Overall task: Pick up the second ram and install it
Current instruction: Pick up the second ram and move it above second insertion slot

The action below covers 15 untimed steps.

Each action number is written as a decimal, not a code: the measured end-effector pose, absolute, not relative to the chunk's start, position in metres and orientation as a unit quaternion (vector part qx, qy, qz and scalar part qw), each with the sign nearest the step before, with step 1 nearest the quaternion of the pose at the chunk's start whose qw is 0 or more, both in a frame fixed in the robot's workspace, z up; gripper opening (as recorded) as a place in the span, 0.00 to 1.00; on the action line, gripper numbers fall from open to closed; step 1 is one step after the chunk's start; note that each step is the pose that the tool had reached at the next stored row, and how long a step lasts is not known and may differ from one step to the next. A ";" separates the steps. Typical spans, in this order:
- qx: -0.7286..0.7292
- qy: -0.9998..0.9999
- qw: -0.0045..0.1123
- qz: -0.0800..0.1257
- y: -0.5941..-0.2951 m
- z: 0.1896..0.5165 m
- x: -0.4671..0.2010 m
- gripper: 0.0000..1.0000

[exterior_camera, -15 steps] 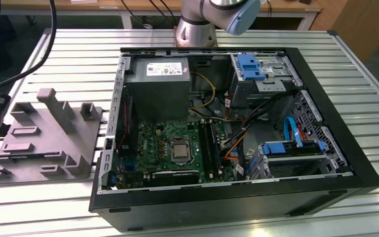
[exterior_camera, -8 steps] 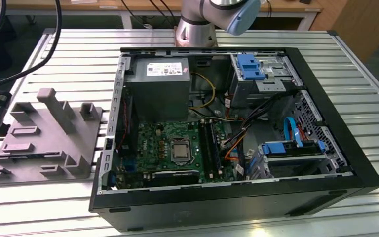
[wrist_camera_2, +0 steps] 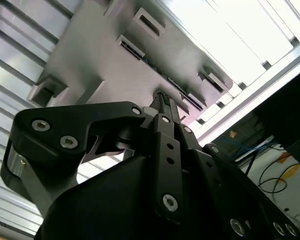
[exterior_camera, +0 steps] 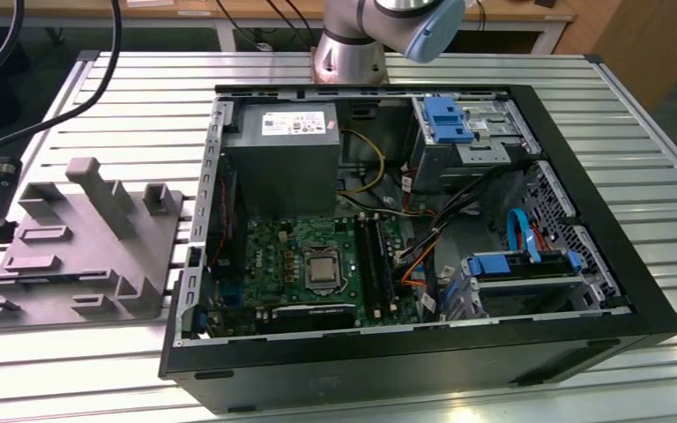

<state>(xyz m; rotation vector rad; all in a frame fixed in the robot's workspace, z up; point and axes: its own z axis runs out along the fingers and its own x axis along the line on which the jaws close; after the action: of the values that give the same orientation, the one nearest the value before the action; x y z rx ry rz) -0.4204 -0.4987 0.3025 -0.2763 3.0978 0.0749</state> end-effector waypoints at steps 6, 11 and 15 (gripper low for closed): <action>-0.143 0.989 0.014 0.025 -0.499 0.301 -0.420 0.10; -0.188 0.982 0.013 0.025 -0.499 0.300 -0.420 0.10; -0.224 0.974 0.012 0.026 -0.499 0.299 -0.420 0.10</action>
<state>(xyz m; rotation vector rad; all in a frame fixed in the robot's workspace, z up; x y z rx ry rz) -0.4204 -0.4988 0.2993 -0.6971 3.0379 0.0808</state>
